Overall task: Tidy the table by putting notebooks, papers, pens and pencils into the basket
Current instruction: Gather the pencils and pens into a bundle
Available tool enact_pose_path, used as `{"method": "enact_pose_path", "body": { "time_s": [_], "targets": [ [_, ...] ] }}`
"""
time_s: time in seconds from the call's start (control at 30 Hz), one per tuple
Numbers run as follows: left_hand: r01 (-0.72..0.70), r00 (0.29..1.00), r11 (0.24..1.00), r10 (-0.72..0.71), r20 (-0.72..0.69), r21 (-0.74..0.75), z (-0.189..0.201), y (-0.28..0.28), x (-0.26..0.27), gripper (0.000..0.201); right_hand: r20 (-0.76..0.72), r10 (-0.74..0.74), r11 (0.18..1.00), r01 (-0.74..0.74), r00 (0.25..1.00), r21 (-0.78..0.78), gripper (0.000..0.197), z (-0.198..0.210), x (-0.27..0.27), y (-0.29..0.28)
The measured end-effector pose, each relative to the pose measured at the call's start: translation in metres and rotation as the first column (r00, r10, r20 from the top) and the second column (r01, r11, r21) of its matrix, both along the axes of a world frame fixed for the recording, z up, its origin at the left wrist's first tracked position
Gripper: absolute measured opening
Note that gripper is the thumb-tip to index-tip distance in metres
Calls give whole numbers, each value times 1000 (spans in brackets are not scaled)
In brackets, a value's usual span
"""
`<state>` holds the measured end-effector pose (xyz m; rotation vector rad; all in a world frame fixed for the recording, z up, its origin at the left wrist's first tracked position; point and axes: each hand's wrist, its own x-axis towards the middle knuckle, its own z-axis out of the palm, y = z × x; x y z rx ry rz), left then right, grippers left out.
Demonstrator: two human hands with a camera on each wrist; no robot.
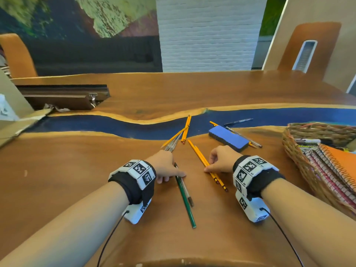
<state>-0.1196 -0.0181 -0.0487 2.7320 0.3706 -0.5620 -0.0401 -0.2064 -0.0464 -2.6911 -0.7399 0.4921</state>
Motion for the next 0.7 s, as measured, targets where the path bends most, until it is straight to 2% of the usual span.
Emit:
{"method": "enact_pose_path", "body": {
  "time_s": [0.13, 0.3, 0.43, 0.6, 0.7],
  "targets": [
    [-28, 998, 999, 27, 52, 35, 2, -8, 8, 40, 47, -11, 1000, 12, 999, -27, 22, -3, -1, 7],
    [4, 990, 982, -30, 136, 188, 4, -19, 19, 37, 55, -54, 996, 57, 997, -63, 28, -7, -3, 11],
    [24, 983, 968, -69, 170, 251, 2, -22, 30, 28, 25, -65, 995, 67, 998, -79, 27, -7, -2, 12],
    [8, 982, 959, -61, 179, 283, -4, -21, 40, 30, 16, -66, 991, 67, 998, -112, 18, -7, -1, 12],
    [15, 983, 953, -69, 169, 302, -5, -20, 45, 37, 18, -105, 988, 106, 994, -115, 25, -9, 0, 13]
  ]
}}
